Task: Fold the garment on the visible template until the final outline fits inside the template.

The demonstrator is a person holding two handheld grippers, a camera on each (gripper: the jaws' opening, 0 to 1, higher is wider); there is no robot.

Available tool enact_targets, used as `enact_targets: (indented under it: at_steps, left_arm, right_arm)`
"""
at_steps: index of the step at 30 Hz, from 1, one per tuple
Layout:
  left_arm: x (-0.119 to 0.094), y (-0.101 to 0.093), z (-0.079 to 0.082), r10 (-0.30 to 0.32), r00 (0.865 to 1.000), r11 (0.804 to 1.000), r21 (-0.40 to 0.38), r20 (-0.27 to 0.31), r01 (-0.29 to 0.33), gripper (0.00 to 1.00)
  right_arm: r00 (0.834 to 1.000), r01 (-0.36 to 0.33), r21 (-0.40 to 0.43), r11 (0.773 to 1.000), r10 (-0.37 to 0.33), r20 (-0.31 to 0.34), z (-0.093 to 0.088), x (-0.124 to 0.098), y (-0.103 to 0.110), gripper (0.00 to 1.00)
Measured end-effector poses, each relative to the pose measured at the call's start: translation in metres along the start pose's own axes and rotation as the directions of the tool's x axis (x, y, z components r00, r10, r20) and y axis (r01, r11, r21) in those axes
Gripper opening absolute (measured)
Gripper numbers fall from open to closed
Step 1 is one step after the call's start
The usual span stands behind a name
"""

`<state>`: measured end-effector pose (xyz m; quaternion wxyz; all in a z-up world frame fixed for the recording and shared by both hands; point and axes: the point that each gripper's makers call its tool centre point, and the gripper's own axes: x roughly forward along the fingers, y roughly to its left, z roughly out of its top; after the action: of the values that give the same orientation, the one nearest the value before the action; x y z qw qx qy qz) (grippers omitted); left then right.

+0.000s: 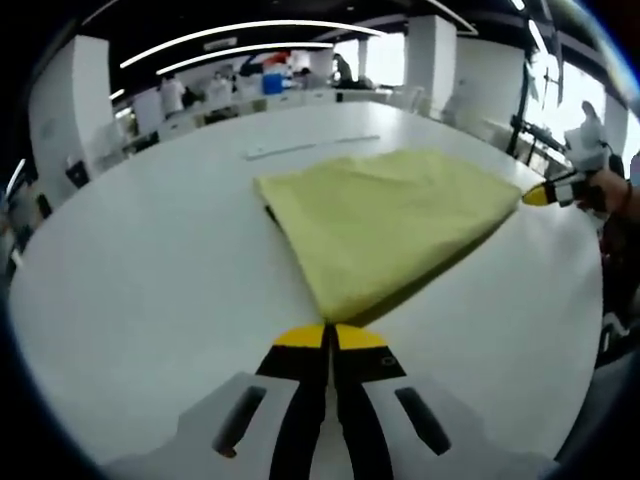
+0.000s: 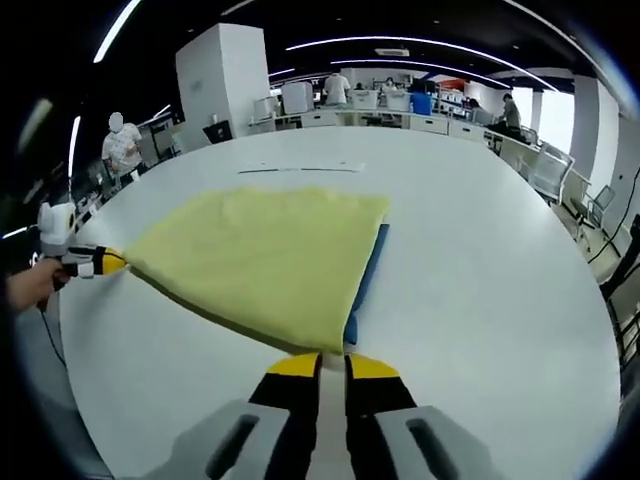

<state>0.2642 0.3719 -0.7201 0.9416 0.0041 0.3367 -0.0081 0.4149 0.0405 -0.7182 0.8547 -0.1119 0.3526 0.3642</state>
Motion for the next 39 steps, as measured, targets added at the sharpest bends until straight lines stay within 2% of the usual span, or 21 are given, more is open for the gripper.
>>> enact_targets:
  at_steps: [5,11,25,39]
  left_arm:
    - [0.000,0.000,0.000,-0.004,1.000,1.000,0.003,-0.001,0.004,0.00]
    - [-0.002,0.000,0.000,-0.009,1.000,1.000,0.001,0.001,0.009,0.00]
    - [-0.018,-0.003,-0.013,-0.022,0.999,0.999,0.030,-0.023,0.023,0.00]
    - [-0.036,-0.010,-0.031,-0.043,0.998,0.999,0.028,-0.051,0.044,0.00]
  right_arm:
    - [1.000,0.000,-0.038,0.999,0.000,0.016,0.006,0.001,-0.001,0.02]
    - [1.000,-0.019,-0.044,0.999,0.019,0.015,0.007,0.001,0.000,0.00]
    - [0.999,-0.040,-0.044,0.998,0.039,-0.024,-0.006,-0.009,0.009,0.00]
    - [0.997,-0.060,-0.045,0.997,0.057,-0.046,-0.021,-0.023,0.020,0.00]
